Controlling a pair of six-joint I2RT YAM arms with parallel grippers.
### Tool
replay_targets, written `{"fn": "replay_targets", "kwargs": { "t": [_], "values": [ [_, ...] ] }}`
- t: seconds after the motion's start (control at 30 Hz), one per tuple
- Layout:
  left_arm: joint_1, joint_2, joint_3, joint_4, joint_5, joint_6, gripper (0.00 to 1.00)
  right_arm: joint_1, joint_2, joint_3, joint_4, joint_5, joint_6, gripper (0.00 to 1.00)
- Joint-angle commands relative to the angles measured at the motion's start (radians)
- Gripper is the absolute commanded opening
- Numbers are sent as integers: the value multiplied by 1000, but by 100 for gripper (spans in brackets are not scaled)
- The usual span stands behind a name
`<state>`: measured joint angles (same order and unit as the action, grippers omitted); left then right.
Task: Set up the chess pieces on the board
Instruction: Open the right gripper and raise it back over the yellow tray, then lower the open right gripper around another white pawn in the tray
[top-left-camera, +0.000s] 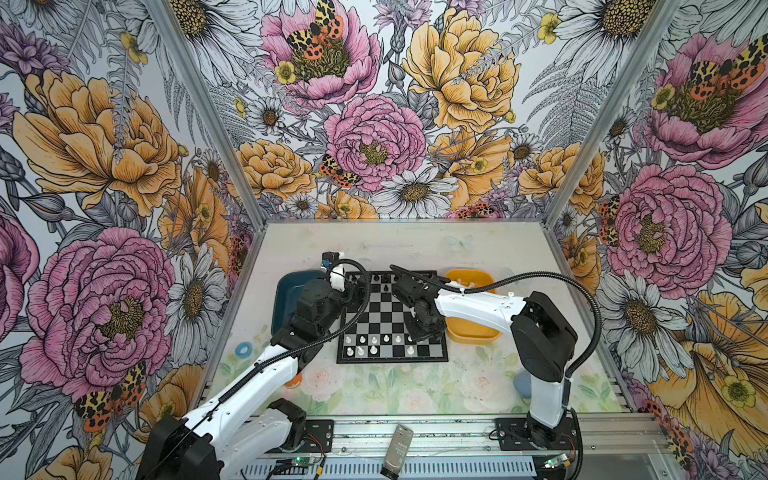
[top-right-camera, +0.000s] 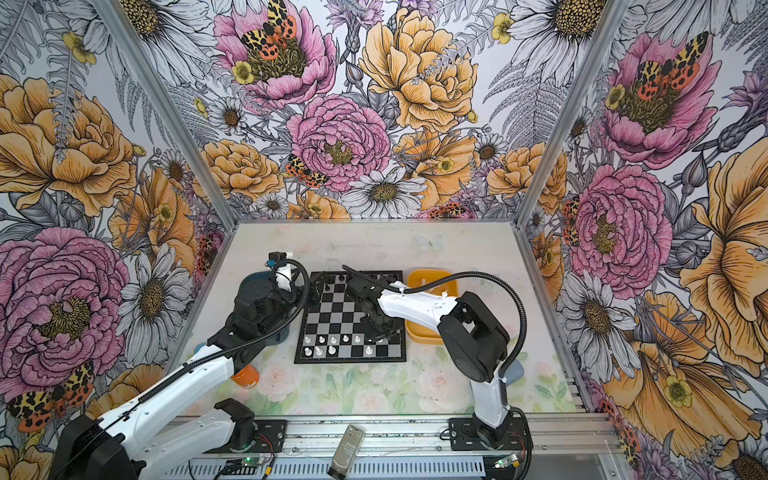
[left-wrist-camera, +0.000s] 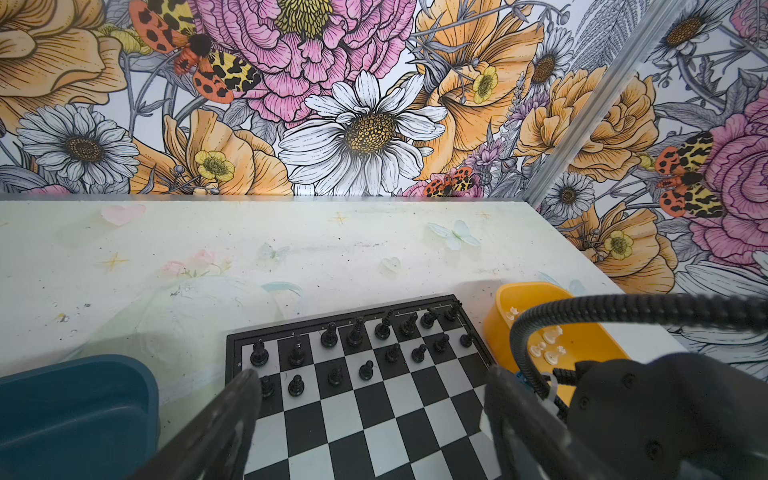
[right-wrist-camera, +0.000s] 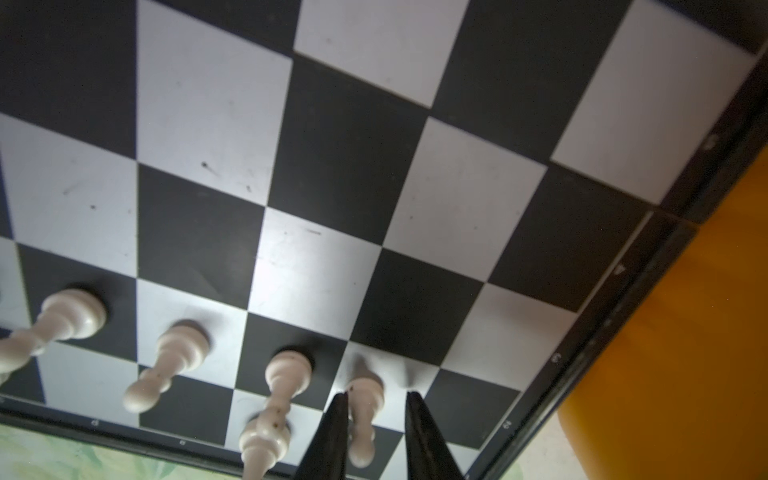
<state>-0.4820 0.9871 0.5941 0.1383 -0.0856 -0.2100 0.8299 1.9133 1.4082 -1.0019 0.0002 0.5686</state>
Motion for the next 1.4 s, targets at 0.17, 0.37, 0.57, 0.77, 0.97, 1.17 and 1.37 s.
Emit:
{"fn": "replay_targets", "kwargs": {
  "t": [0.17,0.37,0.57,0.77,0.97,1.17,1.37],
  "values": [
    [-6,-18,-11,13,10,5,86,-17,-102,17,-1,27,28,28],
    [-3,-5,-1,8,9,8,86,-82,-184,25,-28,67,14,27],
    [1,0,7,3,4,14,86,-227,-278,45,-67,91,-61,27],
    [6,27,32,-3,5,22,86,-336,-293,36,-85,123,-128,27],
    [6,66,56,-5,7,25,86,-428,-253,30,-80,127,-181,26],
    [6,106,75,-2,14,26,86,-472,-200,27,-48,116,-207,24],
    [9,136,85,-1,16,26,86,-498,-133,24,-3,85,-217,23]
  ]
}}
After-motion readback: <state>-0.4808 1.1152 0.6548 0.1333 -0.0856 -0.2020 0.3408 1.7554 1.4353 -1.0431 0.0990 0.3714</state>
